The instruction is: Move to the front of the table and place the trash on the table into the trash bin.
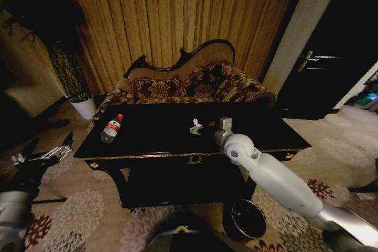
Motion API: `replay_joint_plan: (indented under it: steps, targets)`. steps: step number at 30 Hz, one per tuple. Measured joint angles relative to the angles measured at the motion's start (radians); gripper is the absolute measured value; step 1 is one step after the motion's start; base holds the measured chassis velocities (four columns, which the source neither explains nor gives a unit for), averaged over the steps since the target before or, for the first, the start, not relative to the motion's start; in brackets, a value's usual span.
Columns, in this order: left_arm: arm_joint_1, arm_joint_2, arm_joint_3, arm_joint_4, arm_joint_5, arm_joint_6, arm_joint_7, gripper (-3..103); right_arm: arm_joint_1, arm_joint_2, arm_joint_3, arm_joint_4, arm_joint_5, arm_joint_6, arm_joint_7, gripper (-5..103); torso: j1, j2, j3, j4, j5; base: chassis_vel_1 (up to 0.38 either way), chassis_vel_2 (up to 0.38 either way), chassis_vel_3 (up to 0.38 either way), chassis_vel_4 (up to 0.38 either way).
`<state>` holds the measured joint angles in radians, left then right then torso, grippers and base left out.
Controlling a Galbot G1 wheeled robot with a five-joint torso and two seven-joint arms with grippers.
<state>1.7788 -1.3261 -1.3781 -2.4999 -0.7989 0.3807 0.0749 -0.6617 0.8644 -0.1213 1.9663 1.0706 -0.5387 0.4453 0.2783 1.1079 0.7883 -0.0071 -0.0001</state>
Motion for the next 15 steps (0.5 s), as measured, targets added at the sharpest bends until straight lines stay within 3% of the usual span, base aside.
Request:
replay_joint_plan:
  steps: [15]
  targets:
    - [-0.003, 0.006, -0.008, 0.0, -0.017, -0.003, 0.002, 100, -0.009, -0.012, -0.001, -0.015, -0.032, 0.001, 0.0, 100, 0.0, 0.0, 0.0, -0.0001, 0.0, 0.0, 0.0, 0.0, 0.0]
